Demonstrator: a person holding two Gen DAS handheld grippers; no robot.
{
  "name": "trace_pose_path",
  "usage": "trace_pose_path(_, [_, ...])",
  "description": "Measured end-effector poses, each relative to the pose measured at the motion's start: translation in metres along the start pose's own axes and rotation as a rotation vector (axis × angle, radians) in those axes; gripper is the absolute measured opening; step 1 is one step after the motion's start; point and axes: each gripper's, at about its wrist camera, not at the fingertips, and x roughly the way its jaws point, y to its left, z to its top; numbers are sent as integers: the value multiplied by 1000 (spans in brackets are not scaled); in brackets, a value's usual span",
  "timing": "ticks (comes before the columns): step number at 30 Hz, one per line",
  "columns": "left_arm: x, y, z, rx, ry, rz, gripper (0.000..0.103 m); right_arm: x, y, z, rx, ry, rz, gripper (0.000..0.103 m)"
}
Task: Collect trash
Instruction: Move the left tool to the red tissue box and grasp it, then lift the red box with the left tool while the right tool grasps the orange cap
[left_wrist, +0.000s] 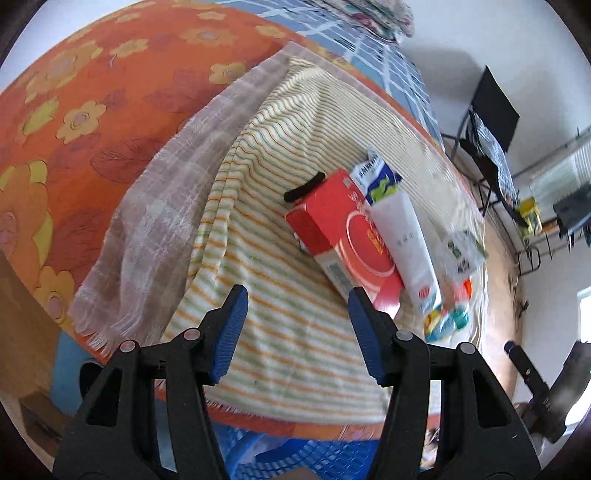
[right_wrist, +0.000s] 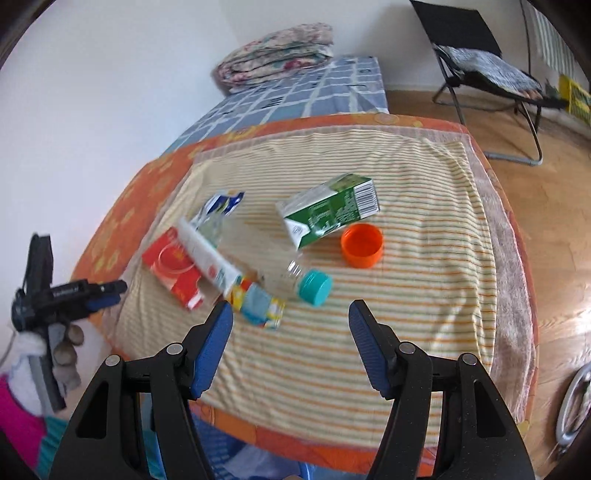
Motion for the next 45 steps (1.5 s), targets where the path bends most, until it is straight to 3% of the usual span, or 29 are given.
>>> trace_pose_path(13, [48, 3, 29, -153, 39, -62, 58, 27, -27, 19, 89, 24, -34, 65])
trace_pose_path(20, [56, -9, 32, -194, 57, -145, 40, 41, -40, 30, 125, 20, -64, 65])
trace_pose_path(25, [44, -34, 36, -112, -2, -141, 34, 49, -45, 34, 128, 28, -72, 65])
trace_pose_path(29, [48, -49, 35, -59, -4, -133, 33, 55, -64, 37, 212, 37, -65, 65])
trace_pose_path(34, [60, -54, 35, -74, -3, -115, 33, 66, -93, 40, 366, 46, -40, 65])
trace_pose_path(45, [66, -68, 42, -41, -42, -106, 29, 87, -101, 53, 444, 67, 10, 64])
